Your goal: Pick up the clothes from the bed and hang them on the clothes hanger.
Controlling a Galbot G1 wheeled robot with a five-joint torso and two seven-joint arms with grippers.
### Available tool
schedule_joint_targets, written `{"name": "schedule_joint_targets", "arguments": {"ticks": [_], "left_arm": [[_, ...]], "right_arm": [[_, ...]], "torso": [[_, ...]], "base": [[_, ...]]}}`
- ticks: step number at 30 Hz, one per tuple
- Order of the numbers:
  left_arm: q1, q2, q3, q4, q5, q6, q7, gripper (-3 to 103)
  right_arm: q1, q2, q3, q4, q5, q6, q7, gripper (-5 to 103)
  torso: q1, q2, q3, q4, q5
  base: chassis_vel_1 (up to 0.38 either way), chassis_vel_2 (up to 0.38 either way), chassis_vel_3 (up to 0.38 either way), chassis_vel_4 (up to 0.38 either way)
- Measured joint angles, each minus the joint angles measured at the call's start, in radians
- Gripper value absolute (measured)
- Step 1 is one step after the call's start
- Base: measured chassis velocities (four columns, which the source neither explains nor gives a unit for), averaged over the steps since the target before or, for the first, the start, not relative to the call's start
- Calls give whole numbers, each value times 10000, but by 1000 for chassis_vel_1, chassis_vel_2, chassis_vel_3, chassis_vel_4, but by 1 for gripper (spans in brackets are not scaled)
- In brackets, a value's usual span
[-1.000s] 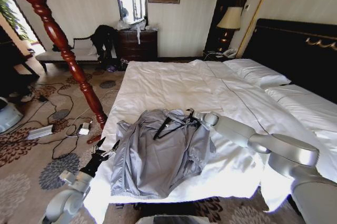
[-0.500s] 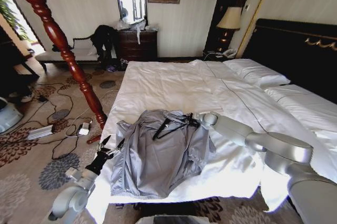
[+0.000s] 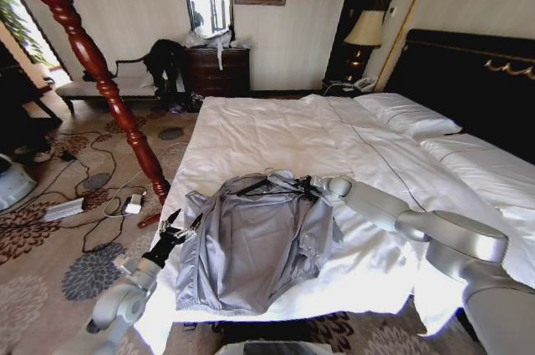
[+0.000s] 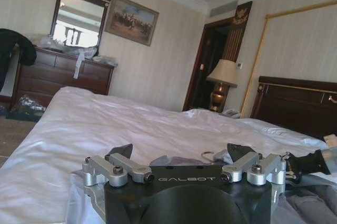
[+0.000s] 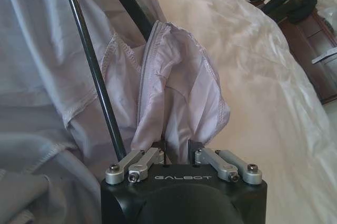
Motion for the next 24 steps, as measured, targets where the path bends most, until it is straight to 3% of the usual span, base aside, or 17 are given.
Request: {"name": "schedule_joint_targets", "arguments": {"ticks": [7,14,22,24], "left_arm": [[-1309,887,867,445,-728,631,-884,100],[-3568,1574,1944,1470,-2377,1770,-1710,100],[-5847,1755,3799,2899,-3469,2505,-1707,100],[-6994,1502,4688,3544,-3730,2698,-1681,100]], "right_arm": [[-373,26,620,-219,-891,252,363,20],[-483,-21,846,-41,-1076,362,495,20],[-491,-95,864,165,-1054,354,603,20],[-506,-126,893,257,-1029,328,629,20]], "torso": [[1,0,1,-7,6],[2,-1,1,-5,1],[1,-1,1,1,4],[2,-1,1,-1,1]], "base": [[0,0,0,0],[0,0,0,0],[0,0,0,0],[0,0,0,0]]}}
